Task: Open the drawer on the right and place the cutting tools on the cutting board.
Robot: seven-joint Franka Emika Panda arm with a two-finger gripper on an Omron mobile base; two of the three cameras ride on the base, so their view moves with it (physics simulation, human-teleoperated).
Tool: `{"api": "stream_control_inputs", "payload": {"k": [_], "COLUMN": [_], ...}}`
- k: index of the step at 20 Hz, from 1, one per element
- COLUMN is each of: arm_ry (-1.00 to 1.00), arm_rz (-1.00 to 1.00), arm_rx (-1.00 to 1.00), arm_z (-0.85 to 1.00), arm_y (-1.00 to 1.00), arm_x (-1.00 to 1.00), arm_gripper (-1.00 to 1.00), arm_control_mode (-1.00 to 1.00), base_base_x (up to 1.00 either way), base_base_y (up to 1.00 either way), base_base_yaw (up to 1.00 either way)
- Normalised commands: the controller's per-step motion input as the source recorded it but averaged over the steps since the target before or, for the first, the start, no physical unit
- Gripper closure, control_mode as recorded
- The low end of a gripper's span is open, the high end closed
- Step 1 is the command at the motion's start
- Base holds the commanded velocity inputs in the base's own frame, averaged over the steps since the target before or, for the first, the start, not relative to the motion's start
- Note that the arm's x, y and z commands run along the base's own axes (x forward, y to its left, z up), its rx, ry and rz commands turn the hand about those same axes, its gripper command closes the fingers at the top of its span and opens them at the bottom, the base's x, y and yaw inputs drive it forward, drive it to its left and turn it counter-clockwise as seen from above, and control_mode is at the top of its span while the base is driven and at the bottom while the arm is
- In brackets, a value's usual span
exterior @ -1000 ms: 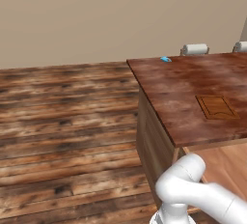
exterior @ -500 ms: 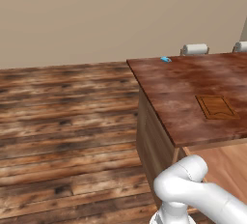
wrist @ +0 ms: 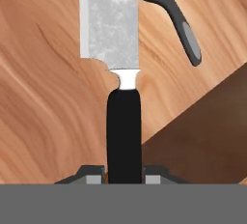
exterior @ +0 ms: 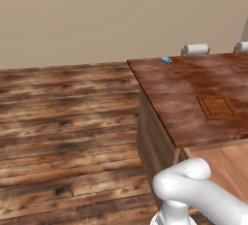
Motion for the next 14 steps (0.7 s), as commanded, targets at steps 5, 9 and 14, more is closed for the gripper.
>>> {"api": "stream_control_inputs", "payload": {"k": [5,9,14], "arm_ry": [0.0,0.0,-0.11], "arm_rz": [0.0,0.0,0.0], "arm_rx": [0.0,-0.03,0.0], "arm_z": [0.71,0.76,0.76], "arm_y": [0.38,0.92,0.99], "arm_x": [-0.12,-0.19,-0.06], "arm_gripper": [1.0,1.0,1.0], "arm_control_mode": [-1.0,-1.0,-1.0], "base_base_x": [0.0,0.0,0.0], "base_base_y": [0.0,0.0,0.0], "base_base_yaw": [0.0,0.0,0.0]}}
